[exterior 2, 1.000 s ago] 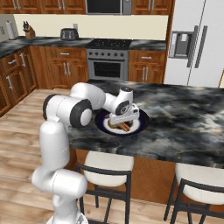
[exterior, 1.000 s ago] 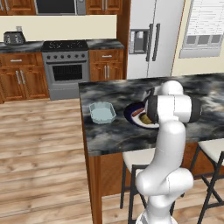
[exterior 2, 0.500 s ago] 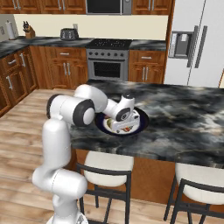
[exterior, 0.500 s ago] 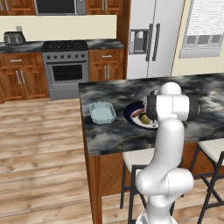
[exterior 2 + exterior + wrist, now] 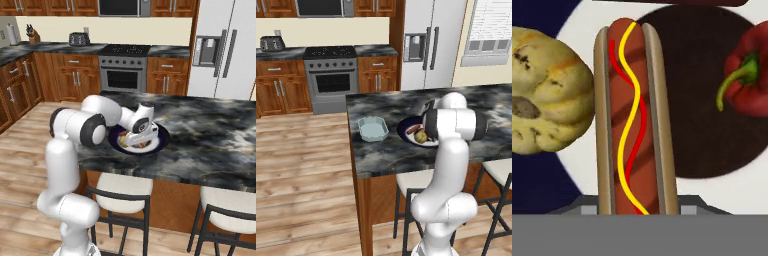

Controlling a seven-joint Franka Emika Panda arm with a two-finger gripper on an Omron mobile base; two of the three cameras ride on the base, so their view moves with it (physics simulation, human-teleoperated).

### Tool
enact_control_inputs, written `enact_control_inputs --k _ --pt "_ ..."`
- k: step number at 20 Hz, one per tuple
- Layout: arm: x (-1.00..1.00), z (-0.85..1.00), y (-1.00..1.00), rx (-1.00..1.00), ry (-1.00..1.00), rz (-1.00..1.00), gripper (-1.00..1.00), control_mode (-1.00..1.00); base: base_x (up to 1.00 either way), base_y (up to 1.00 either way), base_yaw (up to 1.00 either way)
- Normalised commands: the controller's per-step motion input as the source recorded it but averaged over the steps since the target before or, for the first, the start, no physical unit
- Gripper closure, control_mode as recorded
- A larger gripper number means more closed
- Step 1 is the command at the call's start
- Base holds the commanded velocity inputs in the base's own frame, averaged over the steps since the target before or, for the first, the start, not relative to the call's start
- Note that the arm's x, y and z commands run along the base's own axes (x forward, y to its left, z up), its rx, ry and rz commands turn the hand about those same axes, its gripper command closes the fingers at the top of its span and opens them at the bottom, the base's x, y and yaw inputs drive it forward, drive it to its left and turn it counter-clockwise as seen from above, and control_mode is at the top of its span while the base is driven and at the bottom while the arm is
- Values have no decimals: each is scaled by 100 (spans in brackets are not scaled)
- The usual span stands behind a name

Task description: Place one cooked food and one vegetable from the large plate to each tupperware container.

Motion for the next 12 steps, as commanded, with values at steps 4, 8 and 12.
enact_control_inputs --k 4,8,12 --pt "-37 82 21 0 -1 7 100 -100 0 0 0" --pt "-44 99 57 0 -5 1 100 -100 0 0 0" --pt "-14 67 98 2 -5 -5 100 -100 0 0 0"
